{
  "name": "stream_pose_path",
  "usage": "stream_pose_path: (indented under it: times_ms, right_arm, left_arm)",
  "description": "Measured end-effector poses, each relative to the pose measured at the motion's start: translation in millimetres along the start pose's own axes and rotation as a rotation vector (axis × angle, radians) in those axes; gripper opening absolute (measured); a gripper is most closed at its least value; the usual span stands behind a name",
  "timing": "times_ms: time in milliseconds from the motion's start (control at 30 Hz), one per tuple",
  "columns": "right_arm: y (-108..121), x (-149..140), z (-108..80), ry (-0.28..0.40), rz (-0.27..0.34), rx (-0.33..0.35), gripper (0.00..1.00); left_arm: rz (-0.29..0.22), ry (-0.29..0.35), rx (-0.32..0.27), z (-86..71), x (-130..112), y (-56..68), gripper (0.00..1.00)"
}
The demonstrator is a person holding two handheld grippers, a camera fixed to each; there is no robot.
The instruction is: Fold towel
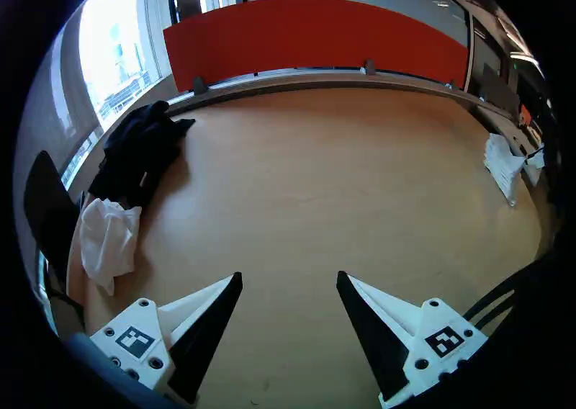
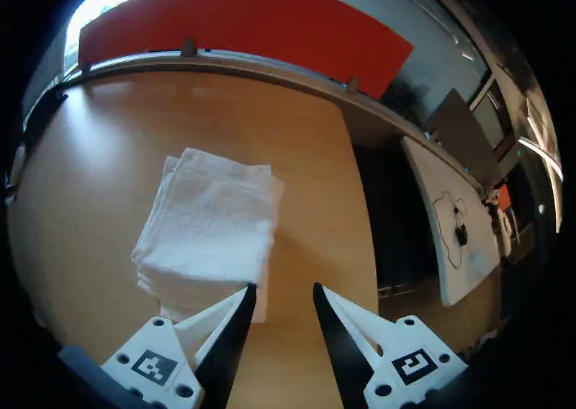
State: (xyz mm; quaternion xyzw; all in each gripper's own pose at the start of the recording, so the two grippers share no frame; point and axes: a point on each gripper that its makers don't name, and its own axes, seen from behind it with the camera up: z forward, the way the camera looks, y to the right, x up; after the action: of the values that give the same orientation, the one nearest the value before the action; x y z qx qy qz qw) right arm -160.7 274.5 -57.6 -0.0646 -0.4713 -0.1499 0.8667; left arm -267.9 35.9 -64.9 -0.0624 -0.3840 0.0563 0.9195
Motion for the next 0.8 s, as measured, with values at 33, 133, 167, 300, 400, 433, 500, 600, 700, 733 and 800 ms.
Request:
stream_pose_path:
  times_ms: [33, 133, 167, 300, 400, 433, 500, 600, 700, 733, 800]
  right_arm:
    - [1, 0, -0.4, -0.001, 0.001, -0.004, 0.60]
    - [5, -2, -1.4, -0.006, 0.002, -0.015, 0.60]
    - [6, -2, -1.6, -0.007, 0.003, -0.019, 0.60]
    - [9, -3, -3.2, -0.002, 0.010, -0.026, 0.60]
    - [10, -2, -4.2, 0.002, 0.017, -0.024, 0.63]
    - [9, -1, -4.6, 0.004, 0.018, -0.024, 0.64]
    - [9, 0, -5.3, 0.010, 0.020, -0.022, 0.71]
    - [7, 3, -6.3, 0.022, 0.024, -0.020, 0.94]
    - [5, 7, -7.9, 0.035, 0.030, -0.017, 1.00]
    - [5, 8, -8.6, 0.039, 0.031, -0.017, 1.00]
    - [4, 10, -10.2, 0.046, 0.033, -0.016, 1.00]
  left_arm:
    - [0.000, 0.000, 0.000, -0.2, 0, -0.2, 0.98]
    - [-0.001, 0.001, 0.001, -0.8, -1, -0.9, 0.97]
    - [-0.001, 0.001, 0.001, -1.0, -1, -1.2, 0.98]
    - [-0.001, 0.001, 0.002, -1.5, -2, -2.3, 0.98]
    - [-0.002, 0.002, 0.002, -2.0, -1, -2.7, 0.98]
    - [-0.002, 0.003, 0.002, -2.3, -1, -2.7, 0.98]
    - [-0.003, 0.005, 0.002, -2.9, -1, -2.6, 0.98]
    - [-0.004, 0.007, 0.001, -3.8, -1, -2.3, 0.97]
    - [-0.005, 0.010, 0.001, -4.5, 0, -2.2, 0.98]
    - [-0.005, 0.010, 0.001, -4.7, 0, -2.1, 0.98]
    - [-0.005, 0.012, 0.001, -5.2, 0, -2.1, 0.98]
